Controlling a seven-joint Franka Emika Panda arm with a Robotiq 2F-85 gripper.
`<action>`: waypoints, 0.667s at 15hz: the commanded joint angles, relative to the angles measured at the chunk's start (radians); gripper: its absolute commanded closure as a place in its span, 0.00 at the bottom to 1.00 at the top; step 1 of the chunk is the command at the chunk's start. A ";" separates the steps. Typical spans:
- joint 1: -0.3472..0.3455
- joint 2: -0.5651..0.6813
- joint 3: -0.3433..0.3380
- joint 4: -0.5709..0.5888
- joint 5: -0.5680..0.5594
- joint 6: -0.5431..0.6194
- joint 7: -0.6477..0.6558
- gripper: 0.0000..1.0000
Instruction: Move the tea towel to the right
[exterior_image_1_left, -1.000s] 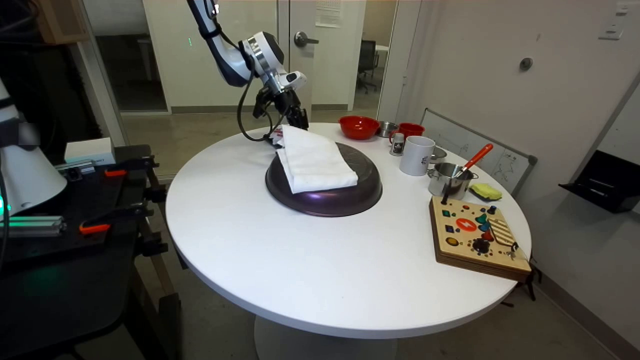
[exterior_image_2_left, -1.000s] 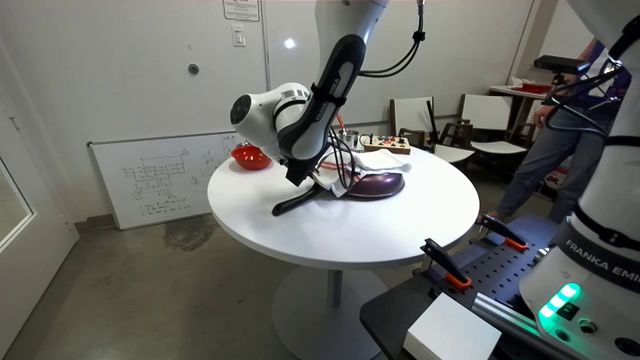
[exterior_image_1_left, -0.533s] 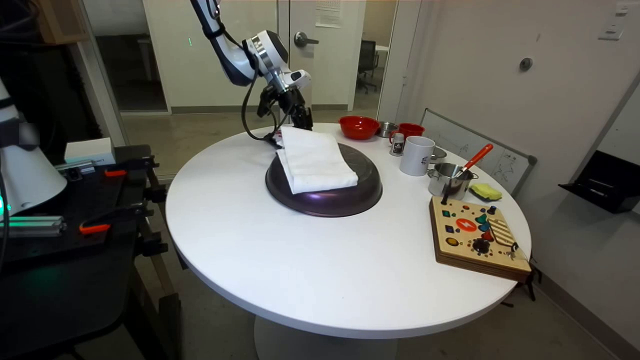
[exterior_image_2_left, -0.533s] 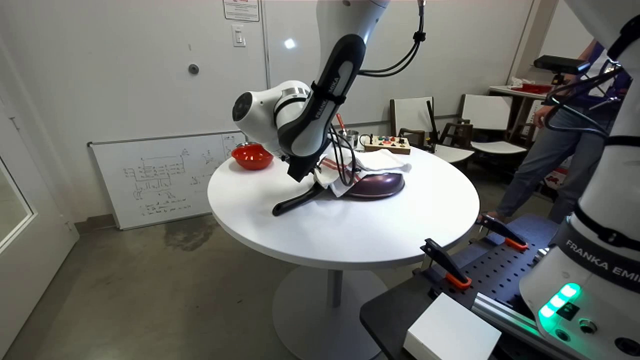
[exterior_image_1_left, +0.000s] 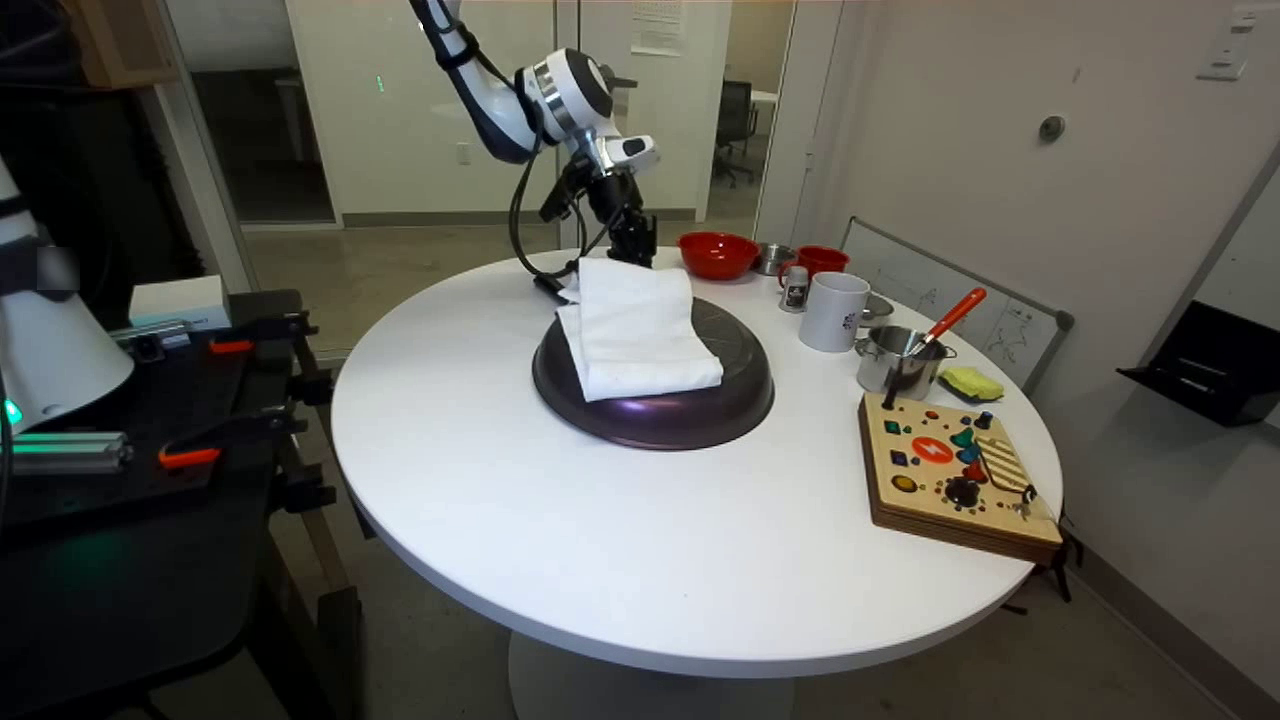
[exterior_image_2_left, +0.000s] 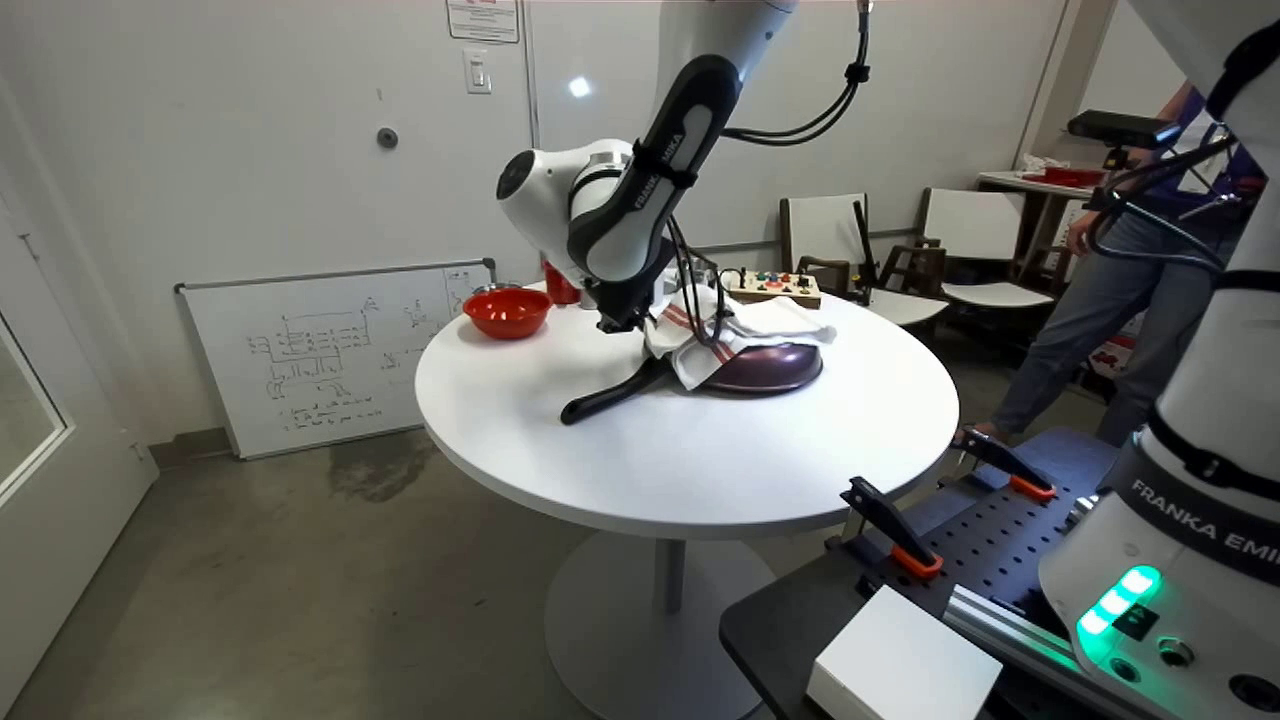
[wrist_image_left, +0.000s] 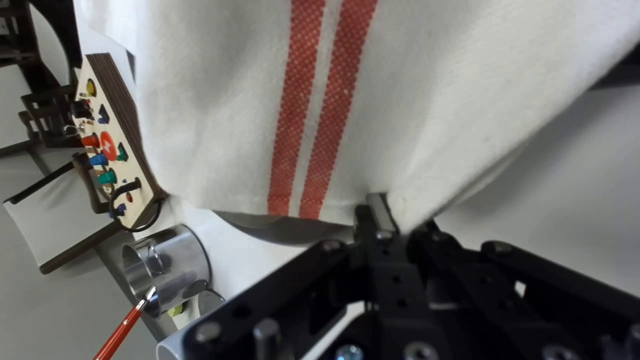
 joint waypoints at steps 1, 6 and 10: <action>-0.106 -0.018 0.026 0.000 0.111 0.092 -0.246 0.95; -0.214 -0.046 0.044 -0.014 0.334 0.287 -0.581 0.95; -0.268 -0.075 0.065 -0.023 0.552 0.315 -0.847 0.95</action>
